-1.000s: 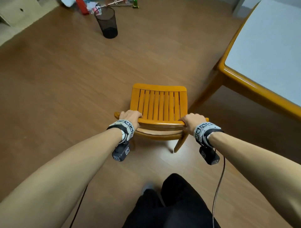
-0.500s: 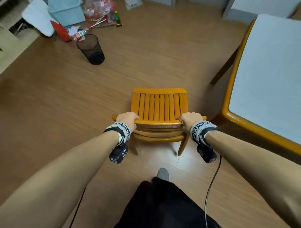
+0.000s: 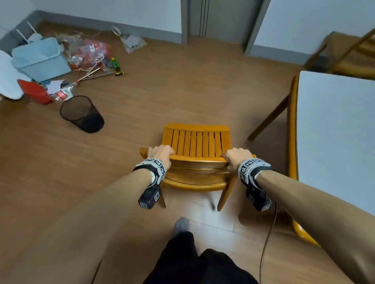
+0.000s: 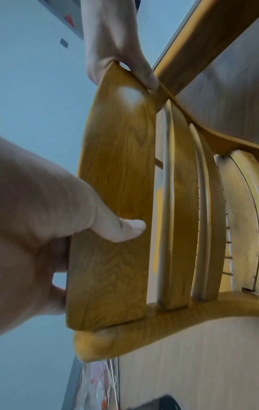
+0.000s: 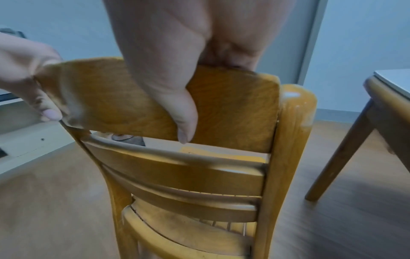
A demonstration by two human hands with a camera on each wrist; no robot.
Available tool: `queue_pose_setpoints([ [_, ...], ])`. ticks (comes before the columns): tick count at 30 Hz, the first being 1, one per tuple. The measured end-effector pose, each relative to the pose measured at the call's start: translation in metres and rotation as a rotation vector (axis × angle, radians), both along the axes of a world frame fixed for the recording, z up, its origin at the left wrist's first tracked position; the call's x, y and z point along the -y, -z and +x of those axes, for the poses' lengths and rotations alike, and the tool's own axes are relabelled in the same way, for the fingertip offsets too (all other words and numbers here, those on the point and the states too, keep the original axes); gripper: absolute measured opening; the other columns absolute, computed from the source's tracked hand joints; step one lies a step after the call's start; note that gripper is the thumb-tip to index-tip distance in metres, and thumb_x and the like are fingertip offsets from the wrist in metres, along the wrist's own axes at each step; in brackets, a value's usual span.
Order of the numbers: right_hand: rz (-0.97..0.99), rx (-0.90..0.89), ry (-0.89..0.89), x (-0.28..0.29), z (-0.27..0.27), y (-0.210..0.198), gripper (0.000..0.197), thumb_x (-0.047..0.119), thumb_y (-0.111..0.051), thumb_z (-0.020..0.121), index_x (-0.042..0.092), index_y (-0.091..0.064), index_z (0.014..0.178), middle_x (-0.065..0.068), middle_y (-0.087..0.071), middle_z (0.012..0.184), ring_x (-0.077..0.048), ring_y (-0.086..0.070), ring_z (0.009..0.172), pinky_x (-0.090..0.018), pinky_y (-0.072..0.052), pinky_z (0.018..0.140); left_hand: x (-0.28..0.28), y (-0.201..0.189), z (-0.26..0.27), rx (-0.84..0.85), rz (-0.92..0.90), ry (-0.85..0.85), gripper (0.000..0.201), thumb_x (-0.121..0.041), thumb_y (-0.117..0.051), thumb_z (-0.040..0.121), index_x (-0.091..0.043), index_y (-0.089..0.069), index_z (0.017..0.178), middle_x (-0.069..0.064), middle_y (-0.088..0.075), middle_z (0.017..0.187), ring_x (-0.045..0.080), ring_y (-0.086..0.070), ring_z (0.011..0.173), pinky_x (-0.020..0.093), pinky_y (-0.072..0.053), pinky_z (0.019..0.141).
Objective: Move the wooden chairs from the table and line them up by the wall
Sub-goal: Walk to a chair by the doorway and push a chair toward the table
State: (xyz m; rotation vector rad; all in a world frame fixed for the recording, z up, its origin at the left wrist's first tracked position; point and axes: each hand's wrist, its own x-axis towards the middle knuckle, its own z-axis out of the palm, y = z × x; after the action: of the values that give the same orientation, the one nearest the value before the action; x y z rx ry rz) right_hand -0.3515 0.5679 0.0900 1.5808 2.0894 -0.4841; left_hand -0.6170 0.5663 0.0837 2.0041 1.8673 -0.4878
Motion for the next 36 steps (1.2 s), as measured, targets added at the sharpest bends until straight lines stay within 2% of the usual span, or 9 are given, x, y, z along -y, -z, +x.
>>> queue_pose_setpoints([
  [8, 0.024, -0.034, 0.196, -0.17, 0.039, 0.008, 0.014, 0.028, -0.065, 0.088, 0.028, -0.066, 0.102, 0.001, -0.067, 0.097, -0.023, -0.062, 0.084, -0.033, -0.048, 0.07, -0.217, -0.008, 0.042, 0.015, 0.0, 0.137, 0.022, -0.016, -0.068, 0.089, -0.028, -0.071, 0.107, -0.002, -0.066, 0.092, 0.027, -0.063, 0.1, 0.044, -0.039, 0.101],
  [11, 0.048, -0.035, 0.241, -0.239, 0.061, 0.007, 0.013, 0.029, -0.064, 0.086, 0.027, -0.065, 0.1, 0.002, -0.065, 0.093, -0.024, -0.056, 0.077, -0.032, -0.044, 0.068, -0.301, -0.009, 0.067, 0.006, 0.007, 0.181, 0.019, -0.013, -0.068, 0.087, -0.029, -0.064, 0.078, -0.007, -0.057, 0.078, 0.027, -0.063, 0.094, 0.044, -0.04, 0.1],
  [13, 0.059, -0.035, 0.267, -0.289, 0.079, 0.005, 0.01, 0.028, -0.064, 0.086, 0.026, -0.063, 0.096, 0.002, -0.062, 0.09, -0.025, -0.054, 0.076, -0.032, -0.043, 0.067, -0.358, -0.012, 0.087, 0.001, 0.013, 0.196, 0.026, -0.012, -0.068, 0.086, -0.03, -0.057, 0.071, -0.007, -0.059, 0.077, 0.026, -0.062, 0.092, 0.044, -0.041, 0.099],
  [16, 0.048, -0.048, 0.292, -0.359, 0.107, -0.001, 0.006, 0.026, -0.063, 0.088, 0.028, -0.058, 0.091, 0.002, -0.057, 0.087, -0.025, -0.054, 0.077, -0.033, -0.044, 0.069, -0.438, -0.012, 0.118, -0.014, -0.006, 0.228, 0.016, -0.013, -0.07, 0.085, -0.028, -0.067, 0.081, -0.007, -0.063, 0.081, 0.025, -0.063, 0.091, 0.041, -0.044, 0.093],
  [20, -0.002, -0.03, 0.332, -0.452, 0.146, 0.001, 0.013, 0.023, -0.061, 0.091, 0.025, -0.065, 0.103, -0.002, -0.063, 0.098, -0.026, -0.057, 0.085, -0.034, -0.044, 0.071, -0.538, -0.007, 0.162, -0.029, -0.026, 0.283, 0.015, -0.015, -0.07, 0.087, -0.026, -0.065, 0.078, -0.006, -0.058, 0.079, 0.026, -0.064, 0.092, 0.04, -0.045, 0.092],
  [25, -0.042, 0.009, 0.405, -0.559, 0.192, 0.004, 0.014, 0.024, -0.059, 0.091, 0.024, -0.066, 0.103, -0.002, -0.064, 0.1, -0.027, -0.06, 0.088, -0.034, -0.047, 0.073, -0.66, 0.008, 0.213, 0.013, 0.018, 0.376, 0.018, -0.018, -0.068, 0.089, -0.029, -0.071, 0.103, -0.001, -0.069, 0.1, 0.026, -0.064, 0.099, 0.042, -0.043, 0.094],
  [31, -0.017, 0.0, 0.525, -0.692, 0.246, 0.004, 0.019, 0.027, -0.061, 0.091, 0.028, -0.066, 0.109, -0.005, -0.065, 0.107, -0.031, -0.065, 0.098, -0.036, -0.048, 0.076, -0.819, 0.01, 0.276, 0.068, 0.047, 0.48, 0.022, -0.012, -0.065, 0.086, -0.027, -0.072, 0.1, -0.003, -0.064, 0.09, 0.026, -0.062, 0.097, 0.045, -0.036, 0.098],
  [34, -0.05, -0.003, 0.58, -0.748, 0.276, 0.01, 0.02, 0.025, -0.06, 0.092, 0.03, -0.064, 0.111, -0.004, -0.065, 0.108, -0.029, -0.065, 0.098, -0.038, -0.051, 0.078, -0.883, 0.011, 0.313, 0.041, 0.036, 0.527, 0.017, -0.012, -0.064, 0.087, -0.028, -0.068, 0.083, -0.005, -0.061, 0.084, 0.025, -0.061, 0.093, 0.045, -0.035, 0.096],
  [36, -0.074, -0.011, 0.611, -0.774, 0.295, 0.016, 0.021, 0.025, -0.059, 0.091, 0.031, -0.065, 0.111, -0.003, -0.065, 0.106, -0.029, -0.064, 0.095, -0.038, -0.05, 0.077, -0.914, 0.018, 0.337, 0.027, 0.026, 0.559, 0.03, -0.012, -0.064, 0.087, -0.03, -0.055, 0.064, -0.007, -0.059, 0.078, 0.024, -0.059, 0.088, 0.044, -0.035, 0.096],
])
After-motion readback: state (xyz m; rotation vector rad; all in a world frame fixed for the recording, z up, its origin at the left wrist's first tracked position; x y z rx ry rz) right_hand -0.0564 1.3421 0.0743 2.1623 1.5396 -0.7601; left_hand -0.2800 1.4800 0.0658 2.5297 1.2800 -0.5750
